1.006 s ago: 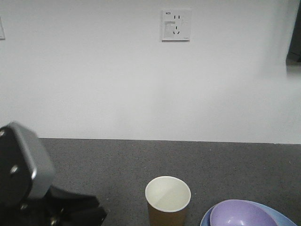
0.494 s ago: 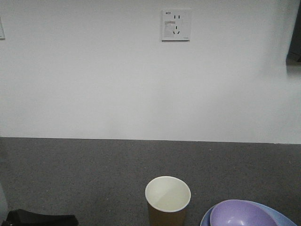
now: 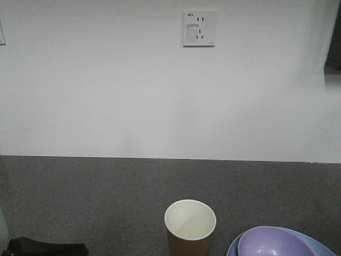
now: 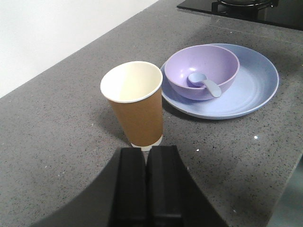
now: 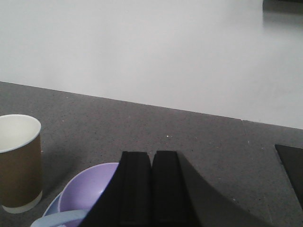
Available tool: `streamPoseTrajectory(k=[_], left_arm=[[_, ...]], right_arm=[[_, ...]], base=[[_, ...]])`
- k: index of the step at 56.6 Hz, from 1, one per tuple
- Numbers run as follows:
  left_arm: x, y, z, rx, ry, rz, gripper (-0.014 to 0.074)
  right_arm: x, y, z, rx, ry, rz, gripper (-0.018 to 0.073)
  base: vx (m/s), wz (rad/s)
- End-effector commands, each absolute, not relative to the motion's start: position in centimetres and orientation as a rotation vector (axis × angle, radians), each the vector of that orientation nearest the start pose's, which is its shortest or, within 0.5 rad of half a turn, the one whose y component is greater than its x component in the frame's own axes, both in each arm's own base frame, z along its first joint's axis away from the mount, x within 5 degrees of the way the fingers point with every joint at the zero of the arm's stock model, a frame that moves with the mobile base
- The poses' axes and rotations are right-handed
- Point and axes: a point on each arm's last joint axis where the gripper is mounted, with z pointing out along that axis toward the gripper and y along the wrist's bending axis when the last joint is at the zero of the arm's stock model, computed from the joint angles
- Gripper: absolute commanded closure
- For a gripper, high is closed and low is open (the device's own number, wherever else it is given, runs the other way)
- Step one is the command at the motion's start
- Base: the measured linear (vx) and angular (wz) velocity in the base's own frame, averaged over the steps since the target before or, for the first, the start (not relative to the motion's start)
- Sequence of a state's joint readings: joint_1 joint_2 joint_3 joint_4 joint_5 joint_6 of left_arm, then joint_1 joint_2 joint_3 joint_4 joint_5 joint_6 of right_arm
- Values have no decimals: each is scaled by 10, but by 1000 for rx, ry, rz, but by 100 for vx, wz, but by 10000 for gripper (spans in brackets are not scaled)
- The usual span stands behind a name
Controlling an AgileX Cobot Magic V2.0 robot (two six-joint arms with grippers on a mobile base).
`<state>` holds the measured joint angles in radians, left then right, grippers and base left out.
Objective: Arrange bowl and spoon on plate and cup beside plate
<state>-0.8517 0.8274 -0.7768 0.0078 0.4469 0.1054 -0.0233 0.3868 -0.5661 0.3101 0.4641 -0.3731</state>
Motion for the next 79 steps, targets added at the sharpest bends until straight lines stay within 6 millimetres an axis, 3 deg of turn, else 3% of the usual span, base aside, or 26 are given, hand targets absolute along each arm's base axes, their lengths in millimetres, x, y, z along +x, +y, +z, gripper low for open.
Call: streamPoseTrajectory(k=[1, 9, 14, 25, 34, 40, 48, 55, 79], left_arm=[[113, -130, 368, 867, 1691, -520, 603], [115, -130, 361, 901, 1675, -474, 603], [114, -119, 354, 877, 1612, -425, 603], [102, -70, 322, 620, 1502, -324, 603], [74, -27, 287, 386, 1438, -137, 603], [58, -13, 266, 285, 1393, -37, 603], [49, -7, 241, 220, 1361, 29, 603], [53, -8, 220, 221, 1367, 36, 603], [53, -7, 220, 222, 1380, 35, 603]], right_arm=[[79, 9, 352, -141, 1643, 13, 568], [79, 9, 352, -141, 1643, 13, 568], [79, 9, 352, -141, 1643, 13, 568], [79, 9, 352, -141, 1643, 13, 568], [79, 9, 352, -141, 1643, 13, 568], [79, 9, 352, -141, 1643, 13, 568], [79, 9, 352, -140, 1643, 13, 568], [79, 9, 352, -140, 1644, 13, 568], [79, 9, 352, -140, 1644, 13, 568]], base=[[0, 0], [0, 0], [0, 0], [0, 0], [0, 0], [0, 0], [0, 0], [0, 0], [0, 0]])
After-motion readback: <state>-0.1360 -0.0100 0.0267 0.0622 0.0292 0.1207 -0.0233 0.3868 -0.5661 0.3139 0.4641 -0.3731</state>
